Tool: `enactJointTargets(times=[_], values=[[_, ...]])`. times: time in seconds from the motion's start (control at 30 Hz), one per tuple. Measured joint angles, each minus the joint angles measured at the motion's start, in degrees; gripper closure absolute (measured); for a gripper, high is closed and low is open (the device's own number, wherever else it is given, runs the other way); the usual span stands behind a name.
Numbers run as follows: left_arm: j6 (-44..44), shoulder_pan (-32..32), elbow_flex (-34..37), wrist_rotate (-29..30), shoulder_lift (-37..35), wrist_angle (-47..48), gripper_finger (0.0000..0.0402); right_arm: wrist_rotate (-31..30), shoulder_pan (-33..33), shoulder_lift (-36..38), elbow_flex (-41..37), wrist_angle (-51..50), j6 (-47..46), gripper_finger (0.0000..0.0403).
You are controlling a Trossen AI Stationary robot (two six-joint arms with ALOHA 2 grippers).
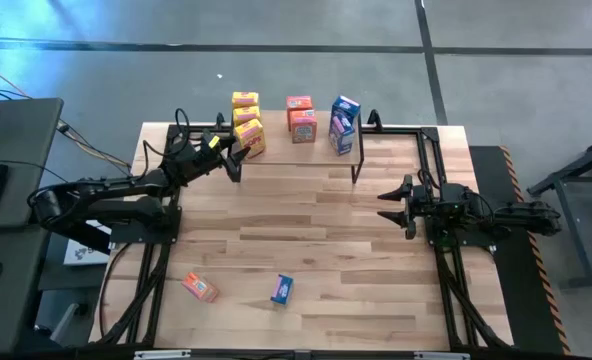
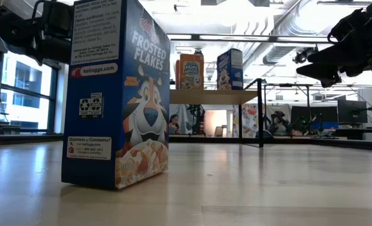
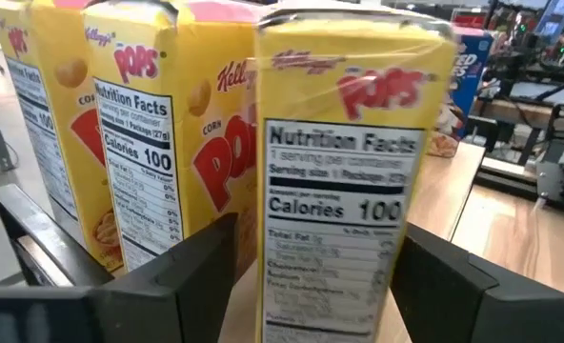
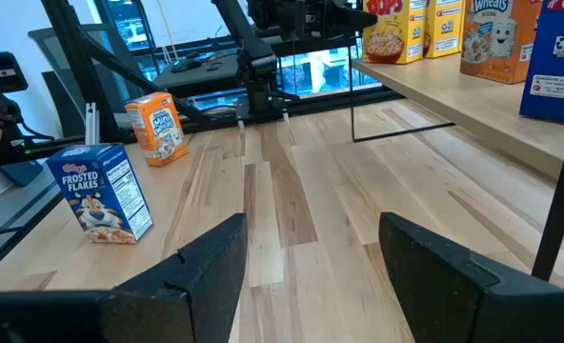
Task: Stack cereal on shelf
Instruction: Put the yellow cereal box aligned with the other yellow cereal box on the shelf
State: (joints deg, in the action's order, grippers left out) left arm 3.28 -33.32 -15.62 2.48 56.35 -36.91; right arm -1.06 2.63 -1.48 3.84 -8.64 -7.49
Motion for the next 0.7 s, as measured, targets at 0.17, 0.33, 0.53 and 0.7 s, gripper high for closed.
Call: enactJointTargets(times=[0.17, 0.33, 0.53, 0.7], values=[[-1.5, 1.6, 0.0, 3.3, -3.1, 3.3, 0.0163, 0.0, 0.0, 0.0, 0.0, 0.0, 0.0, 0.0171], [-2.4, 2.9, 0.0, 4.1, -6.2, 5.4, 0.0163, 0.0, 0.0, 0.0, 0.0, 0.0, 0.0, 0.0171], [-2.4, 4.5, 0.0, 6.0, -10.3, 10.5, 0.0163, 0.0, 0.0, 0.0, 0.0, 0.0, 0.0, 0.0171], [-2.5, 5.9, 0.0, 8.4, -14.9, 14.7, 0.0163, 0.0, 0.0, 0.0, 0.0, 0.0, 0.0, 0.0171]])
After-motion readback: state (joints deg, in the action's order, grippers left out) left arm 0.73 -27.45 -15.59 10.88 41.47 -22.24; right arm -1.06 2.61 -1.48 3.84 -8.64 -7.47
